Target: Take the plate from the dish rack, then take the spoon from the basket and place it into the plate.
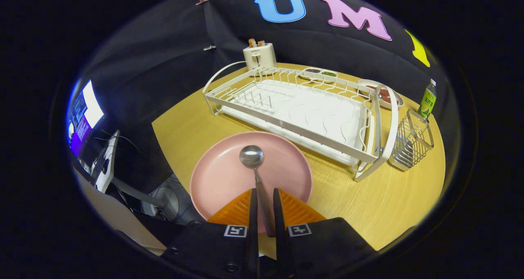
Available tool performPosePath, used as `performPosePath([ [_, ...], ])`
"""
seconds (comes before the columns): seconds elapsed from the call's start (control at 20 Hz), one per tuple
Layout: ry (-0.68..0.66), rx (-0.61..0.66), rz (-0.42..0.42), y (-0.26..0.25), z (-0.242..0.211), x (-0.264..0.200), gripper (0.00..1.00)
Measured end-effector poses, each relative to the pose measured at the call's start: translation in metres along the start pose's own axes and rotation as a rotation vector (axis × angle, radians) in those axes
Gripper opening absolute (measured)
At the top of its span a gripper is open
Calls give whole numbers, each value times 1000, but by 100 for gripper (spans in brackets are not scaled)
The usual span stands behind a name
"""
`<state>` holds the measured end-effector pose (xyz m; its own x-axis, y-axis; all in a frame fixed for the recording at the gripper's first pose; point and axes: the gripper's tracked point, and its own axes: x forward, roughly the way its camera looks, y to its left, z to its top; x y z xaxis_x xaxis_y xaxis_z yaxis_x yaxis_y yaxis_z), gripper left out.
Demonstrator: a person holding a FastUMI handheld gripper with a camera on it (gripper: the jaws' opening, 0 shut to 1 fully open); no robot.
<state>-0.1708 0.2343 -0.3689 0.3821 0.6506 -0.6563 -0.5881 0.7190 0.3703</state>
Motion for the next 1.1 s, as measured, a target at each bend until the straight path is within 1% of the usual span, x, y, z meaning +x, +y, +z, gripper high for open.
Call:
performPosePath([
  [0.1,9,24,-14,-5,-3,1,22],
  [0.15,5,30,-19,-8,-1,0,29],
  [0.2,-1,36,-20,-9,2,0,32],
  [0.25,-4,40,-22,-10,5,1,40],
  [0.3,-6,45,-22,-11,5,1,41],
  [0.45,-1,56,-10,-9,7,1,63],
  [0.5,-1,54,-6,-7,8,0,68],
  [0.55,-7,50,1,-5,12,-4,81],
  [0.6,-18,44,3,-4,17,-7,88],
  [0.65,-34,40,6,-2,25,-14,98],
  [0.75,-79,19,-4,-2,45,-28,99],
  [0.85,-150,-27,-40,-8,74,-48,99],
  [1.0,-272,-90,-129,-22,124,-80,99],
  [1.1,-355,-100,-178,-30,155,-99,99],
])
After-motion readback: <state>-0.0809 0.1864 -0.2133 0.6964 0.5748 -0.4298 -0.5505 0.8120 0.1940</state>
